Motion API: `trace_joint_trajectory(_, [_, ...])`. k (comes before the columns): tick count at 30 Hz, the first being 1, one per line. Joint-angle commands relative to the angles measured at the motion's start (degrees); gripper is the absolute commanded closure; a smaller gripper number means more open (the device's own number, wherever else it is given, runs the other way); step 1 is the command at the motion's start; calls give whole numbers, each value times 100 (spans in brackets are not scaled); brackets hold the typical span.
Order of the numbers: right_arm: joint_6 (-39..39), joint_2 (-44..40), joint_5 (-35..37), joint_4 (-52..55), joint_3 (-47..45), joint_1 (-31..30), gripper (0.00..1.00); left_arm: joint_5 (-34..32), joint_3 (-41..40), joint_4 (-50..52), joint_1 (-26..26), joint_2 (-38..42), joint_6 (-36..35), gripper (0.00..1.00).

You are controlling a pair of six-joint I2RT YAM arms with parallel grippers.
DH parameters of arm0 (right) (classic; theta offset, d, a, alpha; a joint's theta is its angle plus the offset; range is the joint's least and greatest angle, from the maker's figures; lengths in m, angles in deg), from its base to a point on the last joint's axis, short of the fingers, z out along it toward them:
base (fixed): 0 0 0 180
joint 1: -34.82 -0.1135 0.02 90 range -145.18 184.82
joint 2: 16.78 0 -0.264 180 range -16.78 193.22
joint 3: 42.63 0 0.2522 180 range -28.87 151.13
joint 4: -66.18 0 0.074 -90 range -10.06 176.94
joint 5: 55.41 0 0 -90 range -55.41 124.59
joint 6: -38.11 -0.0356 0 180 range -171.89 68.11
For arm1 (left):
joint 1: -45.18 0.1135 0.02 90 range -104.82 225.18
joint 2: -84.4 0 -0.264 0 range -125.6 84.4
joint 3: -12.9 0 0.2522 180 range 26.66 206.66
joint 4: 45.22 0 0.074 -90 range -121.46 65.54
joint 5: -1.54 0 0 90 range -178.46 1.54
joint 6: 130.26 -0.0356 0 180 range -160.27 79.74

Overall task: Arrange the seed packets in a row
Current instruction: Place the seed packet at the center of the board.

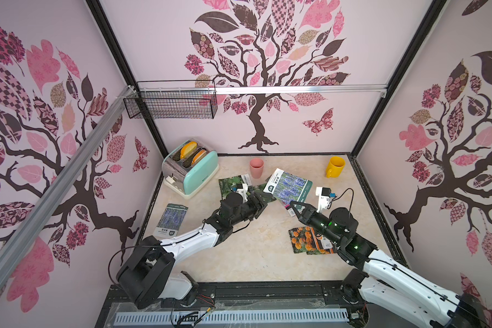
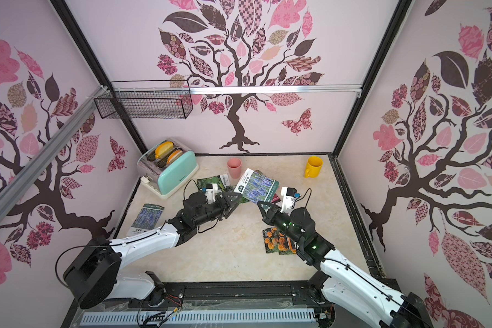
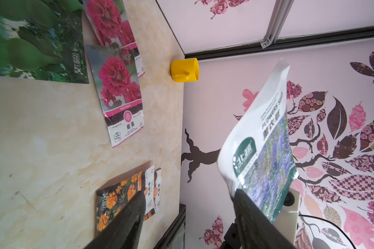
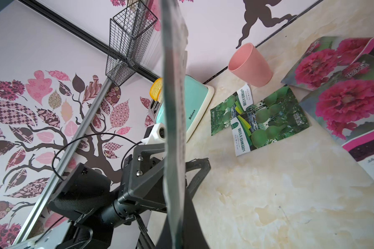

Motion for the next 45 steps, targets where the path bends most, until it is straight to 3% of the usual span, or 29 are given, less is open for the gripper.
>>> trace_joint_trajectory(1, [-148, 46, 55, -308, 75, 56, 100, 42, -6, -932, -65, -162, 163, 34])
trace_joint_trajectory(12, [-323, 403, -217, -636, -53, 75, 100, 50, 372, -1827, -213, -692, 233, 39])
trace_joint_trajectory(16, [-355, 482, -312, -672, -78, 82, 100, 85, 548, -2096, -291, -953, 300, 59])
trace_joint_trajectory(19, [-321, 513, -384, -593, -98, 90, 100, 119, 641, -2102, -304, -1047, 296, 95])
trace_joint_trajectory(20, [-278, 513, -401, -524, -92, 84, 100, 104, 644, -2088, -304, -1037, 240, 100])
trace_joint_trajectory(23, [82, 479, -470, 53, 34, 86, 100, 39, 652, -1662, -236, -886, 111, 100])
trace_joint_trajectory(24, [288, 461, -533, 338, 103, 90, 84, 91, 640, -1476, -171, -793, 42, 100])
trace_joint_trajectory(26, [903, 414, -578, 1138, 295, 83, 34, 311, 624, -1115, 53, -606, -93, 100])
trace_joint_trajectory(27, [1229, 347, -481, 1590, 386, 90, 23, 497, 602, -913, 214, -477, -202, 100])
trace_joint_trajectory(30, [1917, -145, -172, 2379, 413, 107, 5, 1260, 682, 193, 822, -97, -796, 100])
trace_joint_trajectory(34, [2491, -533, -75, 2816, 532, 328, 1, 2105, 1091, 2525, 1524, 293, -2283, 100])
trace_joint_trajectory(37, [2604, -234, -757, 2599, 690, 802, 2, 2360, 1454, 4143, 1779, 402, -3558, 100])
trace_joint_trajectory(40, [2656, 390, -1510, 2188, 913, 1049, 5, 2754, 1288, 4464, 1936, 571, -4168, 100])
trace_joint_trajectory(45, [2615, 1519, -2493, 1393, 1156, 1048, 9, 3050, 900, 4337, 1946, 930, -4425, 100])
